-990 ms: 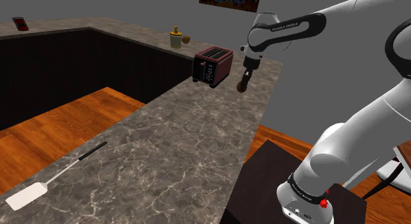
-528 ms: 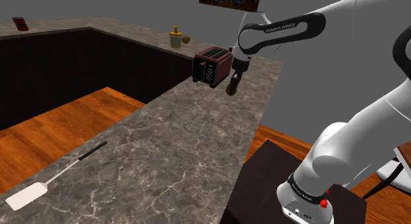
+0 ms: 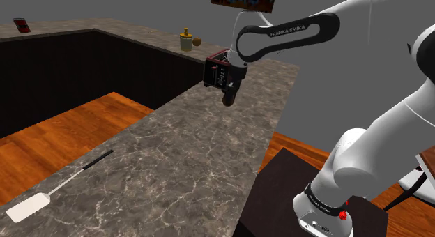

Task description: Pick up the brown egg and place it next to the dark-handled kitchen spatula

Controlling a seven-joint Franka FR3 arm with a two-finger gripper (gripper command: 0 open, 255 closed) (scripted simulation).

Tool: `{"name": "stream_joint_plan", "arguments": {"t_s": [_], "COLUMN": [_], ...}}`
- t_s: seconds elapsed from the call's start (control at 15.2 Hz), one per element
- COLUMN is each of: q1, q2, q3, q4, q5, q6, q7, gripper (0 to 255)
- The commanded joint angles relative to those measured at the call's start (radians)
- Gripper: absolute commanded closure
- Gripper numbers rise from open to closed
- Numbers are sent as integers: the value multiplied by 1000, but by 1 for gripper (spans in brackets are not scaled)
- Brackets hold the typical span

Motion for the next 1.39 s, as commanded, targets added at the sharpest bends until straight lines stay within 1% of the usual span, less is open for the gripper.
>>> {"name": "stream_joint_plan", "arguments": {"t_s": [0.0, 0.33, 0.66, 0.99, 1.32], "q1": [22, 73, 122, 172, 229], "q2": [20, 82, 166, 270, 395], "q3": [31, 104, 169, 226, 270], "q4": [19, 84, 178, 300, 456], "q5": [8, 20, 19, 1, -33], "q6": [3, 6, 2, -12, -42], "q7": [50, 167, 283, 398, 510], "gripper": [255, 255, 255, 255, 255]}}
